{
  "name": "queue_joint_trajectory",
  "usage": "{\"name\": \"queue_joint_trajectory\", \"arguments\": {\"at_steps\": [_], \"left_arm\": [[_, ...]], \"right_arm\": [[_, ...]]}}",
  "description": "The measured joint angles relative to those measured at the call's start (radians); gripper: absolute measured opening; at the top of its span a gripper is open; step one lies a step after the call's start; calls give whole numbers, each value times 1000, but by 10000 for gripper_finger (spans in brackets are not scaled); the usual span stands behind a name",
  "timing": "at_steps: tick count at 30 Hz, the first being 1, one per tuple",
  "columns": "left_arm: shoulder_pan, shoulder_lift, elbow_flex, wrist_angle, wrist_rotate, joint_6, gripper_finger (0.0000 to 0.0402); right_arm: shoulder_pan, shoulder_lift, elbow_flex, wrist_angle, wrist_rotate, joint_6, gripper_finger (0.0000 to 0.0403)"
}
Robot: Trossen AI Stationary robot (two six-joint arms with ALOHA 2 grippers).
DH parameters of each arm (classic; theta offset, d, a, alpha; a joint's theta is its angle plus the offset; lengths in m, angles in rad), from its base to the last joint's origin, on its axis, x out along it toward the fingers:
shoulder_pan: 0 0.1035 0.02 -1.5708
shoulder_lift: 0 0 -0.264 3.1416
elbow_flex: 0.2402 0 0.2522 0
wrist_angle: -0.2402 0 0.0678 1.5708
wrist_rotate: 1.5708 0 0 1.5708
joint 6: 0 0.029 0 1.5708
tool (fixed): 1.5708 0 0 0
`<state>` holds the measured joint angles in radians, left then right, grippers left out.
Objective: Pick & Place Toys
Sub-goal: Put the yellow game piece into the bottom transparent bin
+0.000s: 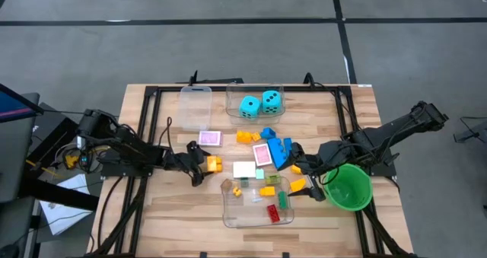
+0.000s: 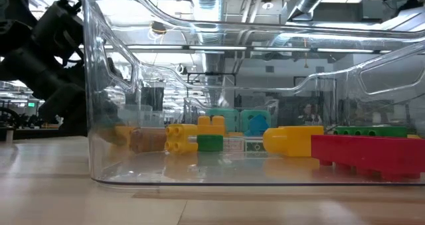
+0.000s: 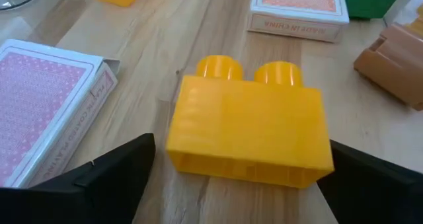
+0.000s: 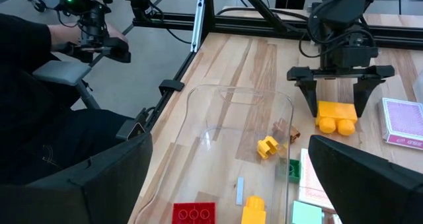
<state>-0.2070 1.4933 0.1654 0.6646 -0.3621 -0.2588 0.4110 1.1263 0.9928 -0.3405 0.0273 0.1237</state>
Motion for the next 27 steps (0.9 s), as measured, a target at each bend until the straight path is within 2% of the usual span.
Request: {"name": "queue_joint_trajectory", "arguments": {"at_steps": [4,13,21,27], "left_arm": [[0,0,0,18,-4,0,359],[0,0,0,31,-35,16,282],[0,0,0,45,-38,16,302],[0,-8,0,109,-77,56,289]], "right_arm": [[0,0,0,0,0,0,397],[0,0,0,-1,0,0,397],[0,0,0,-3,0,0,397],[0,0,0,-3,0,0,397]]}}
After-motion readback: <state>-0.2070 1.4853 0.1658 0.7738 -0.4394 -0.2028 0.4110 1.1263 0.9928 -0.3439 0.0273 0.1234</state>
